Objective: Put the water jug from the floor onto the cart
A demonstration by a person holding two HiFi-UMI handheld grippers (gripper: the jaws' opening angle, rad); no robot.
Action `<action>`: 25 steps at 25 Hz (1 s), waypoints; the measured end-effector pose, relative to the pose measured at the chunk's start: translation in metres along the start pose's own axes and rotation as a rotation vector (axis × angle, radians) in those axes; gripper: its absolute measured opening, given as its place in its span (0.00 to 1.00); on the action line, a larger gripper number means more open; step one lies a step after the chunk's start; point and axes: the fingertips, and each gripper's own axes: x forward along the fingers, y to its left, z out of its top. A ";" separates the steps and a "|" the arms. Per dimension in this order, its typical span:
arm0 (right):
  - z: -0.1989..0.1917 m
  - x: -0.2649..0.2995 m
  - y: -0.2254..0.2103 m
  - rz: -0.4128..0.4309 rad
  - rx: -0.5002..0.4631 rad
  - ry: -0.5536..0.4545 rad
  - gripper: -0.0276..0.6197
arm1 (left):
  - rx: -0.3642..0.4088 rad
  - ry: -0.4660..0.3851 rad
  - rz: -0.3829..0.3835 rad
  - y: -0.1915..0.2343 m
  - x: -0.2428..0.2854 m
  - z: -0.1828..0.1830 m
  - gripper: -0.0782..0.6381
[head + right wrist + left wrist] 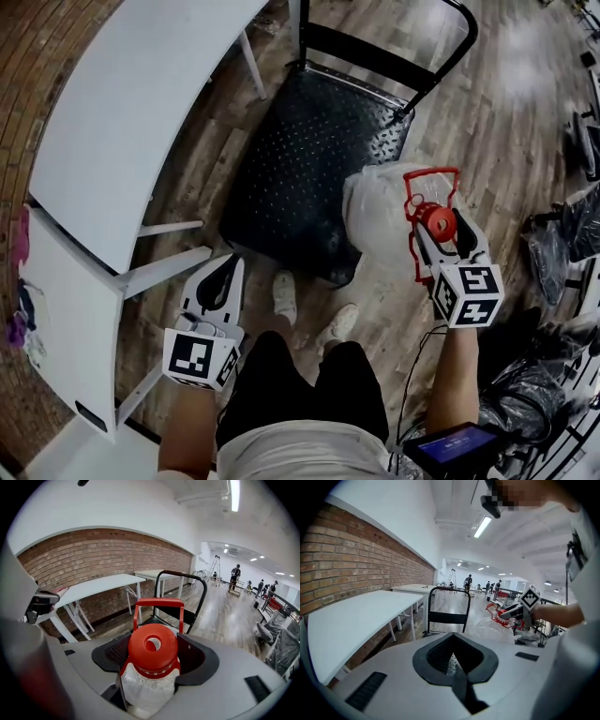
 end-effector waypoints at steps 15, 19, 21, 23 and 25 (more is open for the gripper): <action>0.055 0.156 0.111 0.181 -0.090 0.022 0.52 | -0.069 0.004 0.108 0.066 -0.045 -0.015 0.11; 0.049 0.187 0.124 0.170 -0.081 0.036 0.52 | -0.085 0.020 0.123 0.076 -0.051 -0.024 0.11; 0.044 0.200 0.128 0.160 -0.086 0.053 0.52 | -0.093 0.025 0.124 0.079 -0.054 -0.027 0.11; 0.039 0.212 0.130 0.153 -0.093 0.072 0.52 | -0.094 0.029 0.126 0.082 -0.057 -0.029 0.11; 0.034 0.222 0.129 0.145 -0.091 0.086 0.52 | -0.092 0.034 0.131 0.085 -0.060 -0.031 0.11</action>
